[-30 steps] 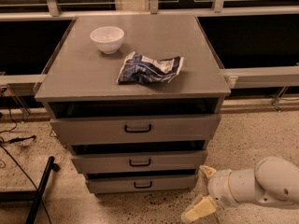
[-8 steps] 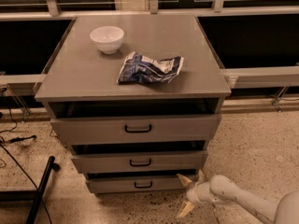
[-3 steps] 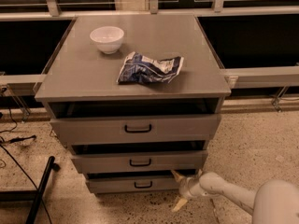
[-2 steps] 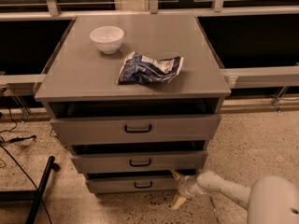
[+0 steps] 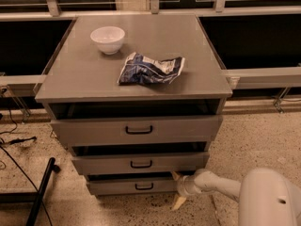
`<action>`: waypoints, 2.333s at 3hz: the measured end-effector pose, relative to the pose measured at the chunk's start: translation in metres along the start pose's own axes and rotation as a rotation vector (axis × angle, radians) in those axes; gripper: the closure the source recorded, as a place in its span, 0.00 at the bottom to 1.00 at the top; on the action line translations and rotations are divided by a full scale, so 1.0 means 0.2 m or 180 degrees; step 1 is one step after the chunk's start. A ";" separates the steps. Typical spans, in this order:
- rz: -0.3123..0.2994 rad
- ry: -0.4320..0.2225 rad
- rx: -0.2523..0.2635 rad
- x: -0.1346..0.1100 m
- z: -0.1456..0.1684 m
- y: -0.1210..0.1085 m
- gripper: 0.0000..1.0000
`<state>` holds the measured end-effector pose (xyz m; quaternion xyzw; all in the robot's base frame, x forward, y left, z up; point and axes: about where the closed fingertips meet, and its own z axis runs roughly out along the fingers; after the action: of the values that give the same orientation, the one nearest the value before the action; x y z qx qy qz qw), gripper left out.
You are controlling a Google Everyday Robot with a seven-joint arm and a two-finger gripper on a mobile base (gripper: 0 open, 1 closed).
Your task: Open bottom drawer
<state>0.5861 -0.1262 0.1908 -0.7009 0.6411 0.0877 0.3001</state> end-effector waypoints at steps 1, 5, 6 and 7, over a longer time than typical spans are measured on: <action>0.0004 0.0099 -0.0114 0.01 0.03 0.02 0.00; 0.0194 0.0396 -0.0609 0.04 0.05 0.13 0.00; 0.0291 0.0506 -0.0828 0.03 0.05 0.18 0.00; 0.0357 0.0511 -0.0891 0.02 0.03 0.20 0.00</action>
Offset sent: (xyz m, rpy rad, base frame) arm -0.0109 -0.0036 -0.0157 -0.1035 0.1202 0.0069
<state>0.5499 -0.1274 0.1714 -0.7037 0.6826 0.1365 0.1420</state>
